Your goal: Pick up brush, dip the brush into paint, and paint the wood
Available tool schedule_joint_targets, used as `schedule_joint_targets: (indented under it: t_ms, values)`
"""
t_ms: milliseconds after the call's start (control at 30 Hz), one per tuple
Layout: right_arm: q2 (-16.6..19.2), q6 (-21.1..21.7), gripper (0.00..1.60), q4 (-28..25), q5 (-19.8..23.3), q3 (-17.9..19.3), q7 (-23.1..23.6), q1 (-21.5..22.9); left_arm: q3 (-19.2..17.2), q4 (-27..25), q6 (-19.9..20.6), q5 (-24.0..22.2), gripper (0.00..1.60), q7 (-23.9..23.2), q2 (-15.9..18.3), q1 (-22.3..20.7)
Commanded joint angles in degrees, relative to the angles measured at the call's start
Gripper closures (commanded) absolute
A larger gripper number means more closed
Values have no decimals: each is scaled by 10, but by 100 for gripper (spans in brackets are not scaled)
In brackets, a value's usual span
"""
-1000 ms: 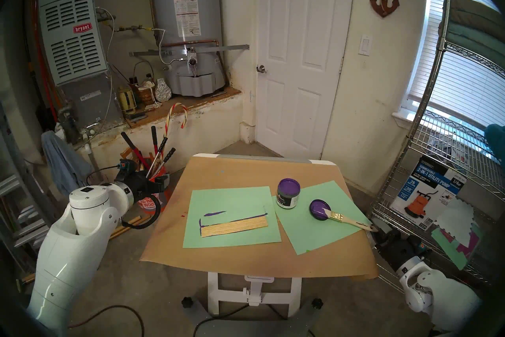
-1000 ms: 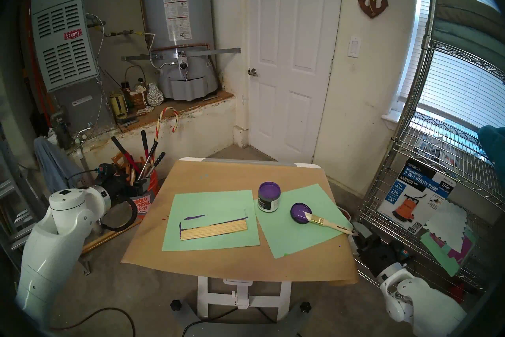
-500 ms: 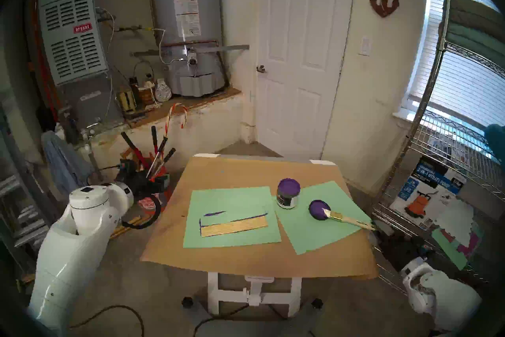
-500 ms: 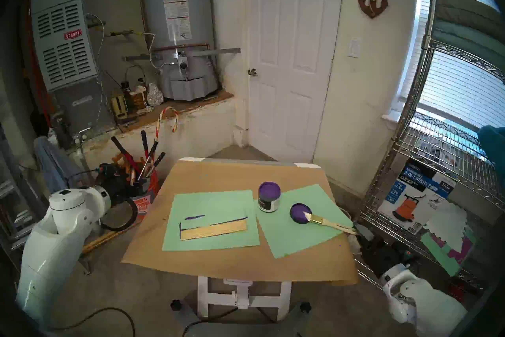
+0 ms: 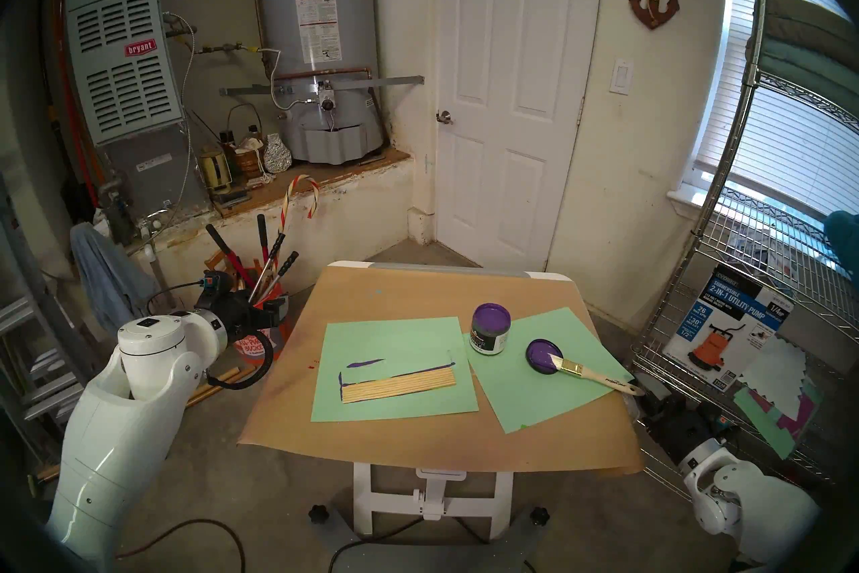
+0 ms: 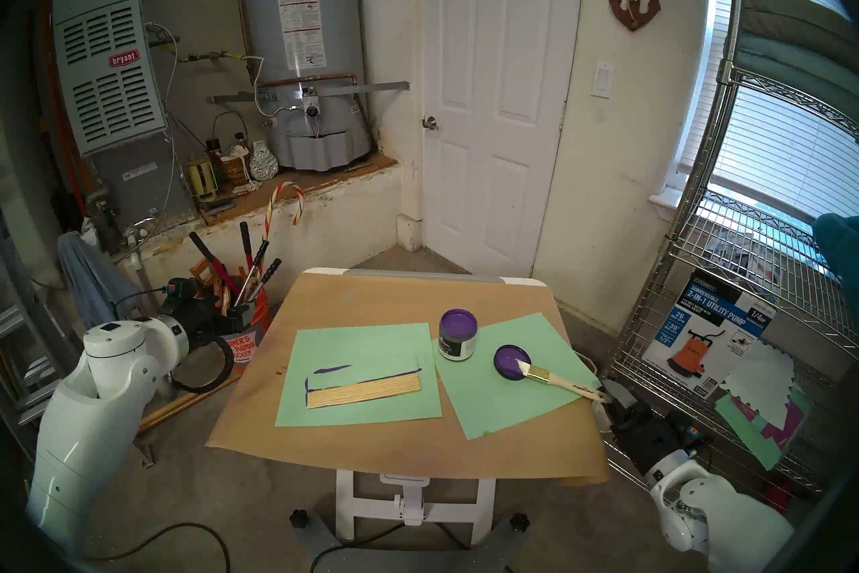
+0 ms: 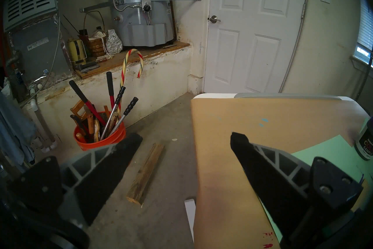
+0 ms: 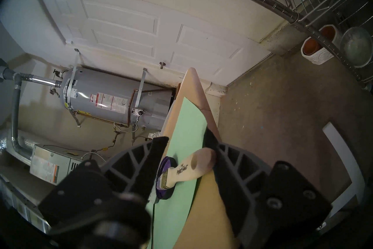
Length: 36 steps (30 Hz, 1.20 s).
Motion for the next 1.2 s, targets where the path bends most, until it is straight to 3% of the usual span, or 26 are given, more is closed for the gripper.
schedule_joint_targets:
  t_ms: [0, 100, 800, 1167]
  values:
    - [0, 3, 58, -11, 1, 0, 2, 3, -7, -10, -1, -1, 0, 1, 1, -3]
    - [2, 4, 62, -15, 1, 2, 4, -3, -7, -10, -1, -1, 0, 1, 1, -3]
    - [8, 4, 50, -29, -1, 14, 13, -30, -7, -10, -1, -1, 0, 1, 1, -3]
    - [7, 7, 65, -34, -1, 13, 11, -30, -7, -10, -1, -1, 0, 1, 1, -3]
